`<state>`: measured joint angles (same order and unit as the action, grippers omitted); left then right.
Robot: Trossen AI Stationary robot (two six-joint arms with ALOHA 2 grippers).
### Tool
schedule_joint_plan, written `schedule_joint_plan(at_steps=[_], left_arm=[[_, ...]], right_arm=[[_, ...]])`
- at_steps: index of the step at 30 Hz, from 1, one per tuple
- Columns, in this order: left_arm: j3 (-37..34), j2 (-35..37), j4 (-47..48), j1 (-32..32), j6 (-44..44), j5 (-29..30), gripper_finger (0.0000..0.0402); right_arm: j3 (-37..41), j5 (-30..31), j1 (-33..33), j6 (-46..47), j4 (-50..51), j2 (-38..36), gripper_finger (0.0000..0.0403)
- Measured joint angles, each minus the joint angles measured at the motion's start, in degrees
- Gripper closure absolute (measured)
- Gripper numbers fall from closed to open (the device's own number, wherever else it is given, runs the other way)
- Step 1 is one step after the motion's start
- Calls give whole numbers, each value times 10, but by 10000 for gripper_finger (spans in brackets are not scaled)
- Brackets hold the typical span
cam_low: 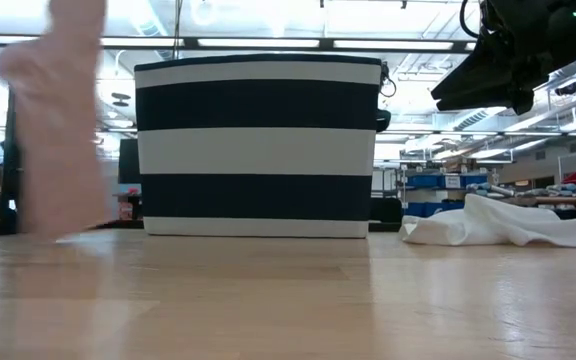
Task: Sort clothes
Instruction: Put the pink sock into the blue laundry bin
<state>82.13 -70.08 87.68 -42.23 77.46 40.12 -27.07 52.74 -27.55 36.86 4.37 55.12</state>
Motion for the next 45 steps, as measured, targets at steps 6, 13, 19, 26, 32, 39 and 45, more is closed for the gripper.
schedule_joint_plan(at_steps=[6, 13, 19, 26, 32, 39, 45], left_arm=[[108, 0, 17, 81, -143, 35, 401], [205, 0, 1, 213, -324, 56, 401], [253, 0, -152, 317, -523, 36, 401], [299, -20, -313, 423, -679, -49, 401], [356, -67, -339, 502, -725, -99, 401], [365, -124, -299, 555, -727, -187, 401], [364, -199, -225, 579, -728, -227, 401]], right_arm=[[0, 0, 0, 0, 0, 0, 252], [0, 1, 0, 0, 0, 0, 252], [0, 1, 0, -5, 0, 0, 252], [0, 1, 0, -6, 0, 0, 252], [0, 1, 0, -11, 0, 0, 252], [0, 1, 0, -11, 1, 0, 252], [0, 1, 0, -11, 2, 0, 252]])
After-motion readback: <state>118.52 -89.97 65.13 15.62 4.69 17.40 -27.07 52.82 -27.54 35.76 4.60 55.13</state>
